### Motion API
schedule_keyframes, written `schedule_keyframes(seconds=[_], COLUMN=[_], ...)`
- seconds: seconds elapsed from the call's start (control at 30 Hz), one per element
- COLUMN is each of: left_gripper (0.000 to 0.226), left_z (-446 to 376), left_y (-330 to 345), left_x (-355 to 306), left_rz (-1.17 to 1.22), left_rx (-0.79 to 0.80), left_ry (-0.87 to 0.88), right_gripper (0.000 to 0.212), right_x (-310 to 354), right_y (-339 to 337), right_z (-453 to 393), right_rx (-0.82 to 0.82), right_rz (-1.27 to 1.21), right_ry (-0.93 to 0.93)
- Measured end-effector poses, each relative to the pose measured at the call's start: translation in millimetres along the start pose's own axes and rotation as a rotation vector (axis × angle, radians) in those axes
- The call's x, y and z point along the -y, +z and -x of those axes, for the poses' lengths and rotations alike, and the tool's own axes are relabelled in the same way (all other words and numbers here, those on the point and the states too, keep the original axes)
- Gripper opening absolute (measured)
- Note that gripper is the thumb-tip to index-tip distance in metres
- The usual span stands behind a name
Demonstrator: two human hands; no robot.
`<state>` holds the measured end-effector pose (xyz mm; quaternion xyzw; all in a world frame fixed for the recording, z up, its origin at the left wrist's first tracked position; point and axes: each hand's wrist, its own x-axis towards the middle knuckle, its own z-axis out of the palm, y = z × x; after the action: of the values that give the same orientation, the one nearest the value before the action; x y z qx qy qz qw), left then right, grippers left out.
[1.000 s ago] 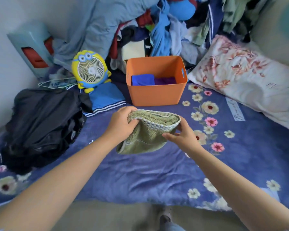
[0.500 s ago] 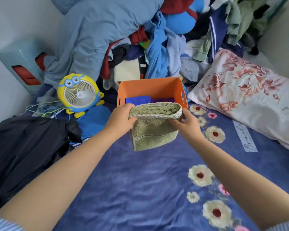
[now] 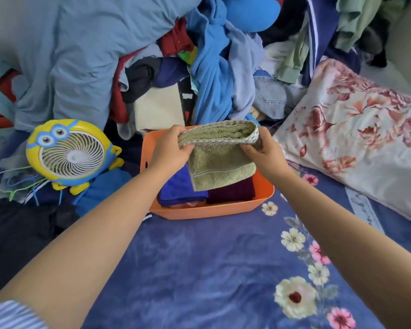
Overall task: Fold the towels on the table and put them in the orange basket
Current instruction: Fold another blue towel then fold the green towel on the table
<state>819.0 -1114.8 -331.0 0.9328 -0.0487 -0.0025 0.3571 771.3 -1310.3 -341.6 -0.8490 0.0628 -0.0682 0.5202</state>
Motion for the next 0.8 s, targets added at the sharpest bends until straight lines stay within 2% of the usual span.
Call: schedule_keyframes(seconds=[0.1,0.23,0.4,0.47,0.67,0.8], left_gripper=[0.039,0.045,0.059,0.059,0.048,0.042], left_z=[-29,-63,-91,-102,-128,-135], left_y=[29,81,149,172,219,236], left_x=[14,42,77,88,102,107], left_rz=[0.109,0.229,0.242,0.201,0.108,0.128], left_rx=[0.056,0.14,0.324,0.352,0.258,0.136], left_ry=[-0.12,-0.277,-0.493,-0.527,-0.527,-0.519], right_gripper=[0.031,0.029,0.033,0.036,0.029,0.042], right_x=[-25,-72,-133,-153,-193,-210], right_y=[13,40,66,76,104,115], right_z=[-31,-70,-103,-114,-131,-144], right_rx=[0.002,-0.03,0.091,0.137,0.121,0.058], right_rz=[0.025,0.206,0.453,0.51,0.597,0.523], right_ry=[0.068,0.263,0.555,0.615,0.625,0.66])
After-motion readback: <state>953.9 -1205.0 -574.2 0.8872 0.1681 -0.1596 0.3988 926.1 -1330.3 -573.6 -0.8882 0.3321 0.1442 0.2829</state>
